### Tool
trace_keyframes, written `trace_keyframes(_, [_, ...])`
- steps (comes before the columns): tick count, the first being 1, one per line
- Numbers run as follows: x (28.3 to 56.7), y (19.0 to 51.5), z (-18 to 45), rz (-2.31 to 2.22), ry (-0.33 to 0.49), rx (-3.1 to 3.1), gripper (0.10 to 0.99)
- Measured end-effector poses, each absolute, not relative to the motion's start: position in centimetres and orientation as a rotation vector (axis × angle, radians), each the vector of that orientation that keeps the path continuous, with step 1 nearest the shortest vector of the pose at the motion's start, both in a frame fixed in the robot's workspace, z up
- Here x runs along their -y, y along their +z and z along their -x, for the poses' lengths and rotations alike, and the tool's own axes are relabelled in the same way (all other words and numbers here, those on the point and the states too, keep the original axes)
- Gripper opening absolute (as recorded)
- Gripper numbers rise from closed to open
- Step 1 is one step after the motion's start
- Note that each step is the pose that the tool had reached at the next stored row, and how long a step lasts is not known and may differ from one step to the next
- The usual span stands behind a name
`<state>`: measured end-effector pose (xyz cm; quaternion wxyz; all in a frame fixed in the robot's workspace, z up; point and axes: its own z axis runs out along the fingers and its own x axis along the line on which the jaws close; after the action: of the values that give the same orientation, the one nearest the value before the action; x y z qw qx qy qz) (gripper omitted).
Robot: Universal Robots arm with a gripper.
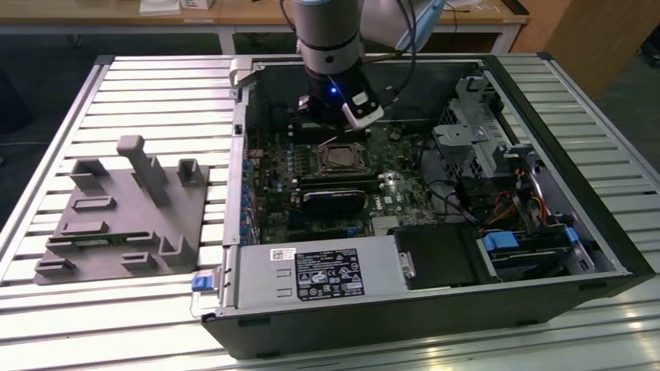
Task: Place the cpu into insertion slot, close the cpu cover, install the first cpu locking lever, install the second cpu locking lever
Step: 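Install the first cpu locking lever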
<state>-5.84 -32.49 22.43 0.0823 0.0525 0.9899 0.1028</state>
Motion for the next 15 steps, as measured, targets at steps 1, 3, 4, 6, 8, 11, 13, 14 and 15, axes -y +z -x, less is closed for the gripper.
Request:
trace_keyframes(1, [32.5,22.3,5.8,-0.16,0.307,-2.956,0.106])
trace_keyframes(3, [32.4,22.2,5.8,-0.167,0.306,-2.955,0.106])
trace_keyframes(4, [32.3,22.1,5.8,-0.17,0.306,-2.955,0.106])
trace_keyframes(6, [32.1,22.0,5.8,-0.175,0.305,-2.954,0.106])
trace_keyframes(8, [31.9,21.9,5.8,-0.178,0.305,-2.954,0.106])
trace_keyframes(11, [31.6,21.8,5.8,-0.185,0.301,-2.953,0.106])
trace_keyframes(13, [31.4,21.6,5.8,-0.19,0.293,-2.951,0.106])
trace_keyframes(14, [31.4,21.5,5.8,-0.192,0.289,-2.95,0.106])
trace_keyframes(15, [31.3,21.5,5.8,-0.195,0.285,-2.948,0.106])
